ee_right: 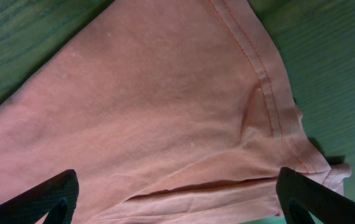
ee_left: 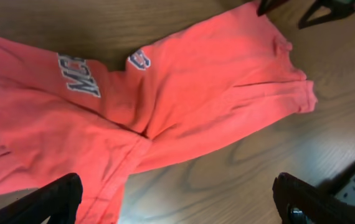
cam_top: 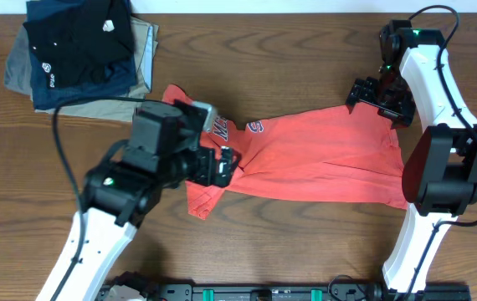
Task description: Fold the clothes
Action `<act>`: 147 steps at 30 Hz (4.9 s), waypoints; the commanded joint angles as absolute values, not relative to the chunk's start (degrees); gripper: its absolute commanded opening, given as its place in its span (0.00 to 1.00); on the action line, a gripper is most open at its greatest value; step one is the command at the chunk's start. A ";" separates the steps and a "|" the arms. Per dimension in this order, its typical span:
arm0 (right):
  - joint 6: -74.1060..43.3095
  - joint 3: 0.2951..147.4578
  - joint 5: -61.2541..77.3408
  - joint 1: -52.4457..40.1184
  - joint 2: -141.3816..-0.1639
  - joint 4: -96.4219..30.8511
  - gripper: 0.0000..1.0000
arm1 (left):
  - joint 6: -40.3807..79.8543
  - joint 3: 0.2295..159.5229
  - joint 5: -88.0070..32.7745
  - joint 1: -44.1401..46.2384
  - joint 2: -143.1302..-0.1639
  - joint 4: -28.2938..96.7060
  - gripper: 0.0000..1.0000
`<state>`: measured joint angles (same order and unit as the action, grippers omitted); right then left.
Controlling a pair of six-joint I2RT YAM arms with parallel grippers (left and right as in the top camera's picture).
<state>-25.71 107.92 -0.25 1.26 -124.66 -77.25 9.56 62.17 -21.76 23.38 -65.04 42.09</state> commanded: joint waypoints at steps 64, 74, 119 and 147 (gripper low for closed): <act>-26.74 108.09 -1.08 1.28 -123.24 -77.32 0.99 | 47.31 63.22 5.89 37.50 -99.88 35.64 0.98; -26.74 108.09 -1.08 1.26 -123.24 -77.32 0.99 | 47.27 63.24 6.74 37.47 -103.37 36.75 0.98; -26.74 108.09 -1.08 1.10 -123.24 -77.32 0.99 | 44.64 62.85 6.68 37.47 -101.03 39.86 0.85; -26.74 108.09 -1.08 1.10 -123.24 -77.32 0.99 | 44.62 62.96 8.84 37.41 -87.46 48.23 0.06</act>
